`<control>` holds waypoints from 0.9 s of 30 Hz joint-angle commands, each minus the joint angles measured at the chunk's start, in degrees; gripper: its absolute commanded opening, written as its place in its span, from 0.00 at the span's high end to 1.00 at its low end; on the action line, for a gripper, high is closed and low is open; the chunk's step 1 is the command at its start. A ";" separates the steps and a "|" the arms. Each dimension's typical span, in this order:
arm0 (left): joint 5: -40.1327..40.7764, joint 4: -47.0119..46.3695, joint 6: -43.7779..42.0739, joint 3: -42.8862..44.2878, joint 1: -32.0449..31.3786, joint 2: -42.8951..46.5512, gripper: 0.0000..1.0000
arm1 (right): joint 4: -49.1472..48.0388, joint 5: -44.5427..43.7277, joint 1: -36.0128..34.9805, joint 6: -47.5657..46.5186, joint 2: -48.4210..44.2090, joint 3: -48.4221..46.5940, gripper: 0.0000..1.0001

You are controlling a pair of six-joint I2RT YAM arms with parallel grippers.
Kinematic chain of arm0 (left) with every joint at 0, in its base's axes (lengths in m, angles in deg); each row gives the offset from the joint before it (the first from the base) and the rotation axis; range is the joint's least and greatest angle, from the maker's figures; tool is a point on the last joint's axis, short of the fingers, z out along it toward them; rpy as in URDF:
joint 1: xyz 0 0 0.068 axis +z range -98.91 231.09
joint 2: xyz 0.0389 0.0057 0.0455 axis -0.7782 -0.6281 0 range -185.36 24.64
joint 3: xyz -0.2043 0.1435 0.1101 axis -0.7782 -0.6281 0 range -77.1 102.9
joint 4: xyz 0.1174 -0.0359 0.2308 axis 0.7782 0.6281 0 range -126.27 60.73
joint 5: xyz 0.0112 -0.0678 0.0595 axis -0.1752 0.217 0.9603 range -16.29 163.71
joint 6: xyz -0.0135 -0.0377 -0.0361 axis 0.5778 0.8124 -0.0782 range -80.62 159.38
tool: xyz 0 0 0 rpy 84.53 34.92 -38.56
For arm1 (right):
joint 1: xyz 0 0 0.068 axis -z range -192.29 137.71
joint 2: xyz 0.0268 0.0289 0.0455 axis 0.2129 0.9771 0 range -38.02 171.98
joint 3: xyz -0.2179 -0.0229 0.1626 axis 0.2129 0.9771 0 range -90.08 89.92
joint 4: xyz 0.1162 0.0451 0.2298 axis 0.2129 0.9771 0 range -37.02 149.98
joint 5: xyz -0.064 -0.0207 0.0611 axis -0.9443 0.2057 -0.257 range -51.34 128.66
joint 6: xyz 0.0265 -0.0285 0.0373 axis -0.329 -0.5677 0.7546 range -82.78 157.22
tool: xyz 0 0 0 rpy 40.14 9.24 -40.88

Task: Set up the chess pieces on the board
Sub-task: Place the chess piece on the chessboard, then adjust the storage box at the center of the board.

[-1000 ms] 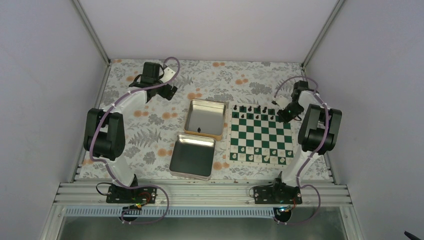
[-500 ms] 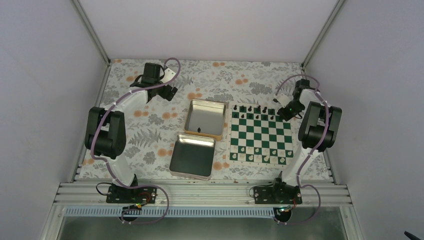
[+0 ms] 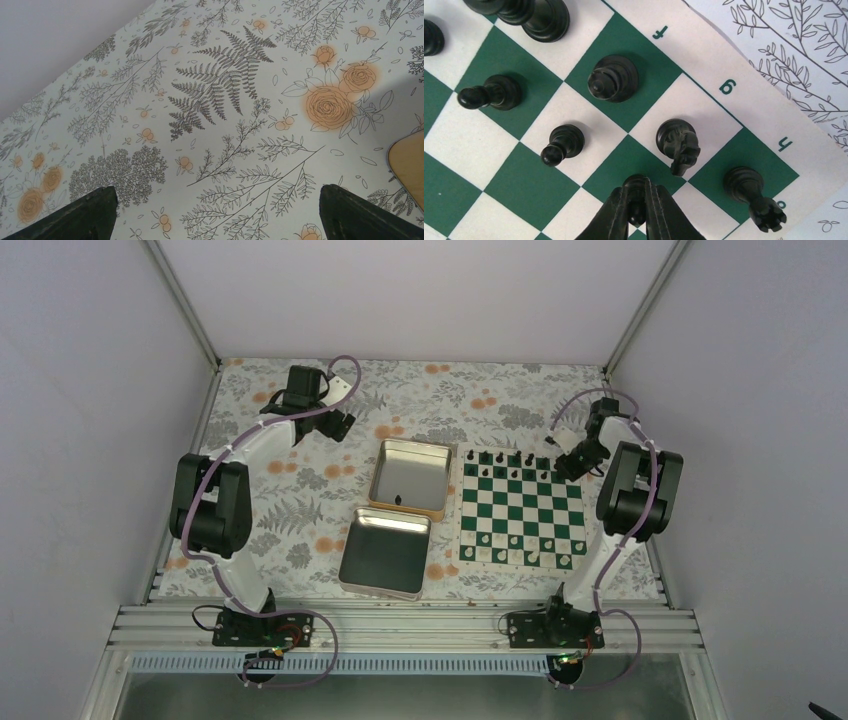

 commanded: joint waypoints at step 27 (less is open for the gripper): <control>4.35 28.72 -7.93 26.08 -7.98 -12.60 0.00 | 8.53 1.28 -20.16 6.71 -15.81 -12.84 0.57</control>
